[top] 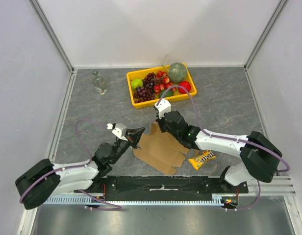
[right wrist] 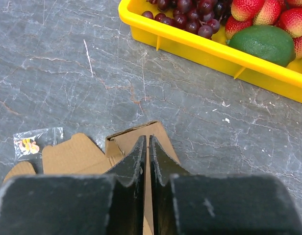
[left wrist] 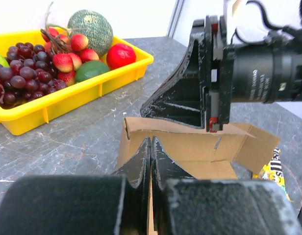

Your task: Fold the paper box

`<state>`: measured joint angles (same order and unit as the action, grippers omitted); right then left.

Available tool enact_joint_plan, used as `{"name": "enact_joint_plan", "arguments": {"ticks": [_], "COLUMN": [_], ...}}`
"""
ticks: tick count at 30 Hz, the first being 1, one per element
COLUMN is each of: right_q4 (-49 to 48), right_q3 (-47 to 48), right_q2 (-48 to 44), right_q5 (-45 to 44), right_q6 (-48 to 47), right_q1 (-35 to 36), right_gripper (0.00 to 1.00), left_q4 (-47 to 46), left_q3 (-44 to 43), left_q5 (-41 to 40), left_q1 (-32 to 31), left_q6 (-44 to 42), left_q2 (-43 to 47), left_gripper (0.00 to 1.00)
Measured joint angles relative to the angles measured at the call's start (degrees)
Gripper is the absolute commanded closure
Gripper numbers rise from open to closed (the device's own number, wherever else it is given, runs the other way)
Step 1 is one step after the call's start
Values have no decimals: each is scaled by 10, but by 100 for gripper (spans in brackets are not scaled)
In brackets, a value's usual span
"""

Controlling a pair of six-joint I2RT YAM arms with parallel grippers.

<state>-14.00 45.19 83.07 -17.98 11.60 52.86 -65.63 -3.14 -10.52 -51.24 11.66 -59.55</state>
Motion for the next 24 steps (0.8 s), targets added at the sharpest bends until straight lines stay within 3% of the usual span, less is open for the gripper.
{"name": "enact_joint_plan", "arguments": {"ticks": [9, 24], "right_q4": [-57, -68], "right_q3": [0, 0], "right_q2": [28, 63], "right_q5": [18, 76], "right_q6": [15, 31], "right_q1": [-7, -7], "right_gripper": [91, 93], "left_q4": [71, 90], "left_q3": [0, 0], "left_q5": [-35, -56], "left_q1": [0, 0], "left_q6": [4, 5], "left_q2": [93, 86], "left_gripper": [98, 98]}}
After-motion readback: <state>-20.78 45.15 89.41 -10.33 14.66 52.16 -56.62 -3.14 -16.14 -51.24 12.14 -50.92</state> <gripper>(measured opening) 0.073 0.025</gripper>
